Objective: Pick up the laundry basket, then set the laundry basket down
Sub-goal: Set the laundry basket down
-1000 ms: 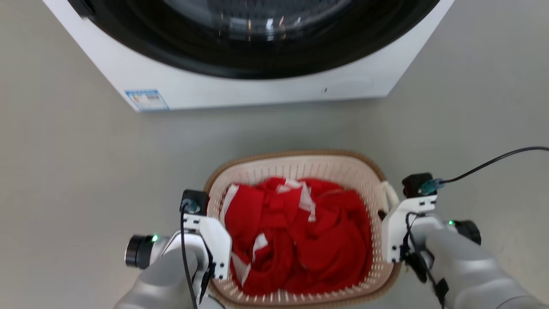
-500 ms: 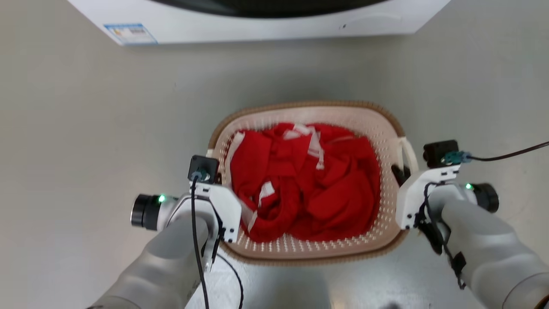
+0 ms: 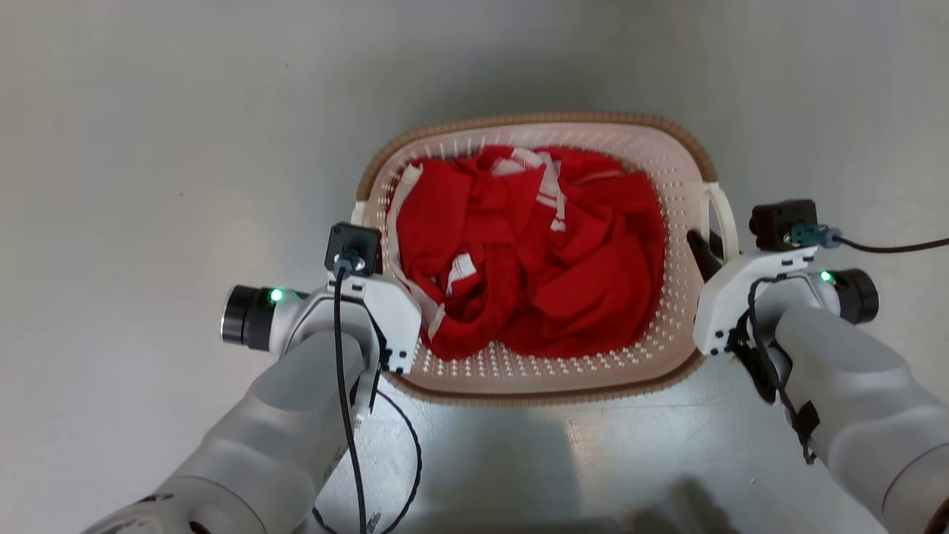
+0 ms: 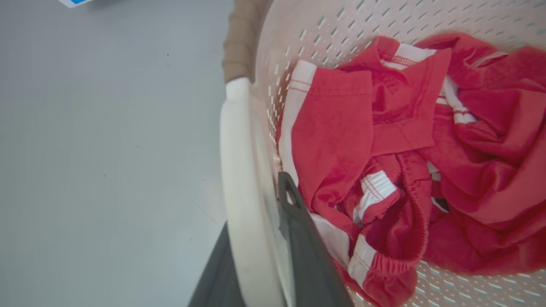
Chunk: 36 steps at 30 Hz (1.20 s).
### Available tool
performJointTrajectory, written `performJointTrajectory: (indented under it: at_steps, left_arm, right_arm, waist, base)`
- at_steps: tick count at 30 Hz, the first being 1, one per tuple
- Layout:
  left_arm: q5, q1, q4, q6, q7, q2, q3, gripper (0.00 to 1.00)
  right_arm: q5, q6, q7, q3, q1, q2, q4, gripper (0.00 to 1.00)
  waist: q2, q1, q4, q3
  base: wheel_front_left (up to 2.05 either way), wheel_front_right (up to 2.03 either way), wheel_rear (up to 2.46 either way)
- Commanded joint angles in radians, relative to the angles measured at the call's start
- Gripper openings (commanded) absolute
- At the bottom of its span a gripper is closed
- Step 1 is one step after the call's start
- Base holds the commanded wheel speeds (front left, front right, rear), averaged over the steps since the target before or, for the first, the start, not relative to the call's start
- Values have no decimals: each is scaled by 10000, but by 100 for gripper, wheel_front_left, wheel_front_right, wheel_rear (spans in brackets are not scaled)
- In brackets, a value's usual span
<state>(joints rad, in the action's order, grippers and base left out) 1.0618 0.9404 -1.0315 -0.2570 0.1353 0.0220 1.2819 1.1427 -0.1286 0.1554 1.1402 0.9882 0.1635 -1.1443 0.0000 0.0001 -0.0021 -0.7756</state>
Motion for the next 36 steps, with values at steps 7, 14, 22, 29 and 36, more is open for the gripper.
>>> performJointTrajectory:
  at_steps: [7, 14, 22, 29, 36]
  left_arm:
    - [-329, 266, 38, -281, 122, 283, -18, 0]
    - [-379, 370, 34, -282, 252, 283, -18, 0]
    - [-362, 403, 114, -155, 368, 283, -17, 0]
    - [-277, 409, 240, 121, 448, 283, -17, 100]
    - [-323, 370, 378, 285, 528, 283, -17, 100]
  right_arm:
    - [-74, -21, 512, 140, -37, 316, 93, 0]
    - [-51, -21, 669, 207, 64, 337, 113, 0]
    - [-60, -21, 700, 375, 146, 369, 4, 0]
    - [-14, -21, 789, 449, 181, 348, -60, 100]
    - [125, -21, 707, 579, 107, 307, 4, 100]
  waist:
    - [0, 0, 63, -531]
    - [0, 0, 80, -790]
    - [0, 0, 110, -918]
    - [0, 0, 152, -977]
    - [0, 0, 182, -900]
  base:
    - [0, 0, 0]
    - [0, 0, 0]
    - [0, 0, 0]
    - [0, 0, 0]
    - [0, 0, 0]
